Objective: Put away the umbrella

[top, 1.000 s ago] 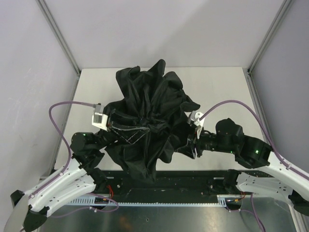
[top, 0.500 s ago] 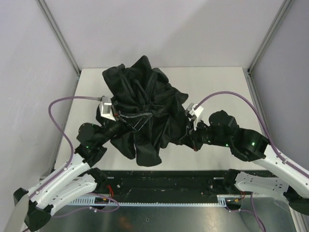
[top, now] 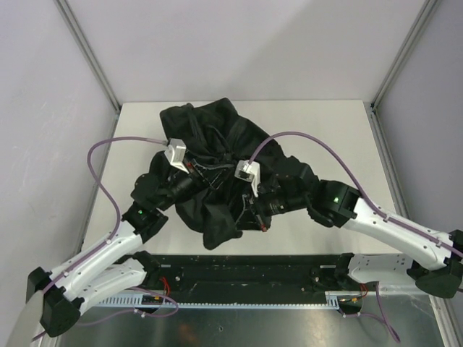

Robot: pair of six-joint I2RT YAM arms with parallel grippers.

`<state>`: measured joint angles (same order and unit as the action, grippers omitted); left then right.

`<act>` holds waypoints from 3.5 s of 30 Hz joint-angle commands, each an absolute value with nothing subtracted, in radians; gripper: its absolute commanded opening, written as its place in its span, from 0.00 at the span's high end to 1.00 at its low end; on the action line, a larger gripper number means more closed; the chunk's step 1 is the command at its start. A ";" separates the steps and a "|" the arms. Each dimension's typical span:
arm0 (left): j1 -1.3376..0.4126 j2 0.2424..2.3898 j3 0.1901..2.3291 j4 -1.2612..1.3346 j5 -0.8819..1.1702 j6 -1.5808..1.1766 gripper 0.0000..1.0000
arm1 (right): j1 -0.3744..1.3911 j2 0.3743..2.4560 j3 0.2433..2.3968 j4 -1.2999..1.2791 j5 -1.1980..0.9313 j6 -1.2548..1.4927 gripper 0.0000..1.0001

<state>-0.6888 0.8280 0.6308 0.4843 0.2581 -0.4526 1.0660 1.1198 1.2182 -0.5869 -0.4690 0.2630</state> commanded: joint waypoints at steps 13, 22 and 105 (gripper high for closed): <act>-0.680 0.952 0.716 0.717 0.515 -0.772 1.00 | 0.986 1.422 1.312 0.090 -0.720 0.345 1.00; -0.657 1.008 0.645 0.954 0.611 -1.110 1.00 | 0.975 1.414 1.399 -0.221 -0.449 0.147 0.88; -0.853 1.096 0.698 1.329 0.545 -1.187 1.00 | 0.943 1.210 1.055 0.398 -0.651 0.353 0.10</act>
<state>-0.7746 1.0977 0.6323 1.3029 0.6018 -1.2205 0.9031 1.1732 1.0214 0.3130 -0.8005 0.3935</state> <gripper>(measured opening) 0.413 0.954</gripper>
